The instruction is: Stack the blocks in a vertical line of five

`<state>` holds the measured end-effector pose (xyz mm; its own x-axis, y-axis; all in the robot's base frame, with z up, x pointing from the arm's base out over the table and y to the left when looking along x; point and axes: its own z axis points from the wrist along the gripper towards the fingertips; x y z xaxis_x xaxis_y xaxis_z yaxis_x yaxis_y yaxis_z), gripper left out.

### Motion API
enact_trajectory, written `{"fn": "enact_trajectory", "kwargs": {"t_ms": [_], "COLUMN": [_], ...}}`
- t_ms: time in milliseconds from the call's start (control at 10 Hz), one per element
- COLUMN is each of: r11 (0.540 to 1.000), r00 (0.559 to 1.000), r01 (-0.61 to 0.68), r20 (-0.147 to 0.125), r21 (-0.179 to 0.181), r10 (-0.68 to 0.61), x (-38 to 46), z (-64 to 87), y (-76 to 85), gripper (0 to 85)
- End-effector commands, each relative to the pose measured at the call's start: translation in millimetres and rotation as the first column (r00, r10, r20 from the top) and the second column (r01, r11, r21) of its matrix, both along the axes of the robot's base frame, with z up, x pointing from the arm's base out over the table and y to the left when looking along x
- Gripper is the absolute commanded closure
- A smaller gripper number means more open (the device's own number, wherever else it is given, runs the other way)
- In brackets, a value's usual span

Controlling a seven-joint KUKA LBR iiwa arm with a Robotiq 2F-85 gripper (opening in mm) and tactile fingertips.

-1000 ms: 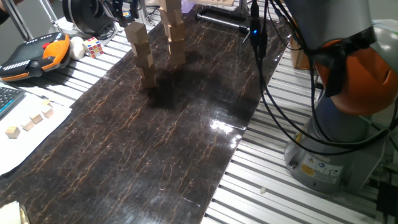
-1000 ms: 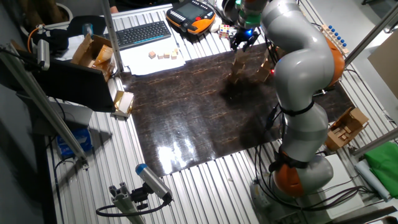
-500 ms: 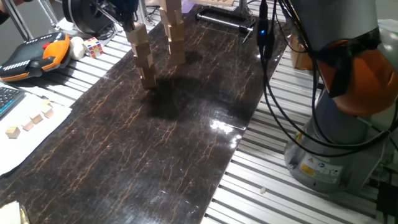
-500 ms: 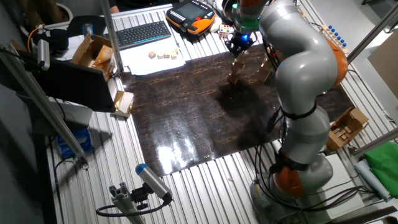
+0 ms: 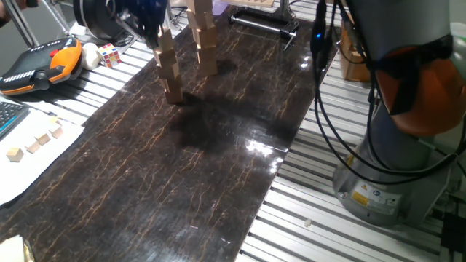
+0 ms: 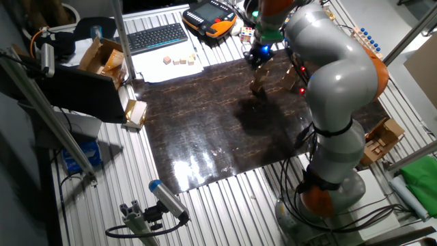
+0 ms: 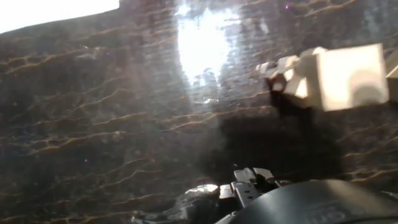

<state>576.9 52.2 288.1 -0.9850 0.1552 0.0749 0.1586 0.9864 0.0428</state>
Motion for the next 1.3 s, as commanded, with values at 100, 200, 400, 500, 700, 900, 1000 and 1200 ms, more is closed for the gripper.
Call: {"fn": "enact_trajectory", "kwargs": {"t_ms": [100,200,400,500,700,900,1000,1200], "r11": [1.0,1.0,1.0,1.0,1.0,1.0,1.0,1.0], "r00": [1.0,1.0,1.0,1.0,1.0,1.0,1.0,1.0], "r01": [-0.005,-0.009,-0.012,-0.014,-0.017,-0.017,-0.019,-0.02], "r20": [0.006,-0.004,-0.013,-0.013,0.004,0.004,0.004,0.006], "r21": [0.007,0.014,0.003,0.007,0.01,0.011,0.013,0.013], "r10": [0.005,0.009,0.012,0.014,0.017,0.017,0.019,0.02], "x": [-10.0,-13.4,-19.7,-21.6,-25.3,-24.2,-26.1,-27.3], "z": [-10.7,-12.3,-12.5,-13.2,-16.7,-20.5,-22.3,-23.1], "y": [12.4,15.5,21.6,23.3,26.4,28.0,29.6,30.7], "gripper": [84.3,84.3,84.3,84.3,84.3,84.3,84.3,84.3]}}
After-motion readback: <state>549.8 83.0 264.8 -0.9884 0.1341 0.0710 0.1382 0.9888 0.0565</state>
